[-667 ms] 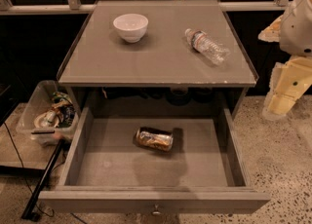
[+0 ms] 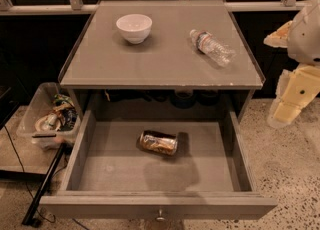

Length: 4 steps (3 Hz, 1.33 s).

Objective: Pick orange can from top drawer and place on counter

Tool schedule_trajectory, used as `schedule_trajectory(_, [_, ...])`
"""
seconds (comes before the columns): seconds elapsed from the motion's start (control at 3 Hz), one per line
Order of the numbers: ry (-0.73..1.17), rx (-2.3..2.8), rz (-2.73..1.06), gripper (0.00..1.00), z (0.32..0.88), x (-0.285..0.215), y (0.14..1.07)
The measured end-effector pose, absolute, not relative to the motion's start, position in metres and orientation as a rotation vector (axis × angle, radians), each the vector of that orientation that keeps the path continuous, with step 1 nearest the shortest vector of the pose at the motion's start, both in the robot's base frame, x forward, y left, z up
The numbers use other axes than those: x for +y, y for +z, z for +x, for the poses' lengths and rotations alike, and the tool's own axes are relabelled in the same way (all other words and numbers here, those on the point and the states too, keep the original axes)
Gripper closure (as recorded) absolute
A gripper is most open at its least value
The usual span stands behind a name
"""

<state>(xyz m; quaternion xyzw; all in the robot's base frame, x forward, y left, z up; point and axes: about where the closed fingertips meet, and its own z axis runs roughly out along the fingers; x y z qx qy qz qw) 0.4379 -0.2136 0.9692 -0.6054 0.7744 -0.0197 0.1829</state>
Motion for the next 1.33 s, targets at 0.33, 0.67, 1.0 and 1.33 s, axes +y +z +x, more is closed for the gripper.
schedule_trajectory(0.33, [0.022, 2.135, -1.678, 0.00, 0.438, -0.210, 0.952])
schedule_trajectory(0.67, [0.102, 2.078, -1.627, 0.00, 0.437, -0.201, 0.929])
schedule_trajectory(1.0, [0.116, 2.068, -1.567, 0.00, 0.438, -0.194, 0.894])
schedule_trajectory(1.33, [0.115, 2.145, -1.493, 0.00, 0.443, -0.193, 0.836])
